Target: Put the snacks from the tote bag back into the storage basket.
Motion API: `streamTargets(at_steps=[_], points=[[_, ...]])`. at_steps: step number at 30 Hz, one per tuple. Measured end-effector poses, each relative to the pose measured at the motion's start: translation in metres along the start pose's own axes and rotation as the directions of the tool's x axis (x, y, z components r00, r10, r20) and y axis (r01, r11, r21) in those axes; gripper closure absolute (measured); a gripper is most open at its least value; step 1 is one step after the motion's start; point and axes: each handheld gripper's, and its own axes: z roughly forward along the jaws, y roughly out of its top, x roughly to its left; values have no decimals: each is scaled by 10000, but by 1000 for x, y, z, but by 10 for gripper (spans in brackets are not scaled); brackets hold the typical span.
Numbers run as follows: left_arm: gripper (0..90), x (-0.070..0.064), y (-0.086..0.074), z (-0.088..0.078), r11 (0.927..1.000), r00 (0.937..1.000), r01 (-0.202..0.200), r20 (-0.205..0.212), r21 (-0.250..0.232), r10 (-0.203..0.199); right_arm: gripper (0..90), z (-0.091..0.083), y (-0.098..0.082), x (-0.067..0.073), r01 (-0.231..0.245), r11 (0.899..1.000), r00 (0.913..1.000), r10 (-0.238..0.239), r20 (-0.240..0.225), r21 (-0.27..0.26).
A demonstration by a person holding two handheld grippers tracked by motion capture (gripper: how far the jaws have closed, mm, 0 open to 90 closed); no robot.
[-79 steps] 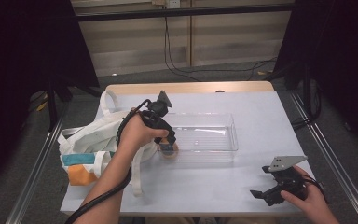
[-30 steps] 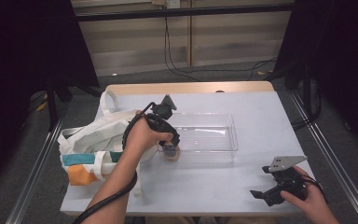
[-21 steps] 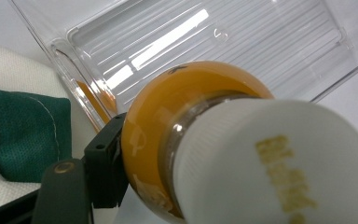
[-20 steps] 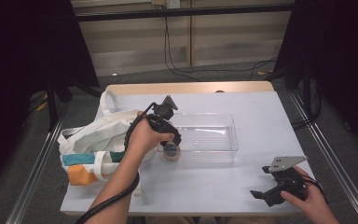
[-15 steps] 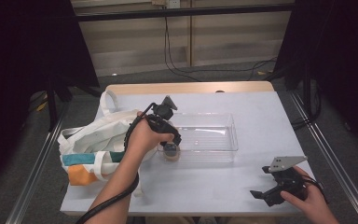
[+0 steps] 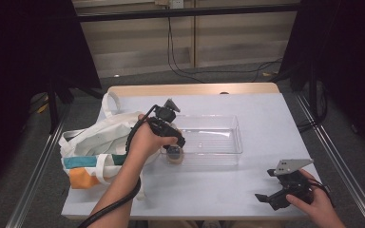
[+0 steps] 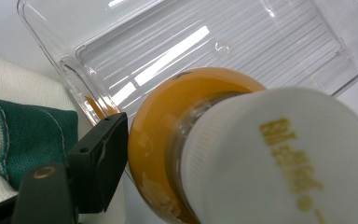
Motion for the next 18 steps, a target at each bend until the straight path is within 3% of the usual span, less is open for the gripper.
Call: streamTargets(at_steps=[4, 9, 12, 18], points=[[174, 0, -1, 0, 9998, 9998, -213, 32, -37, 213, 18, 0, 0, 1, -40, 10000, 10000, 40, -21, 50], [146, 0, -4, 1, 9995, 9998, -185, -35, -242, 184, 18, -1, 0, 0, -56, 10000, 10000, 56, 40, 33], [141, -1, -7, 1, 9990, 10000, 52, -31, -442, -53, 18, -2, -1, 1, -98, 9999, 9999, 97, 116, 92], [129, 4, -13, -4, 9988, 9999, -133, -98, -476, 128, 18, -1, 0, 1, 41, 10000, 10000, -41, 61, 66]])
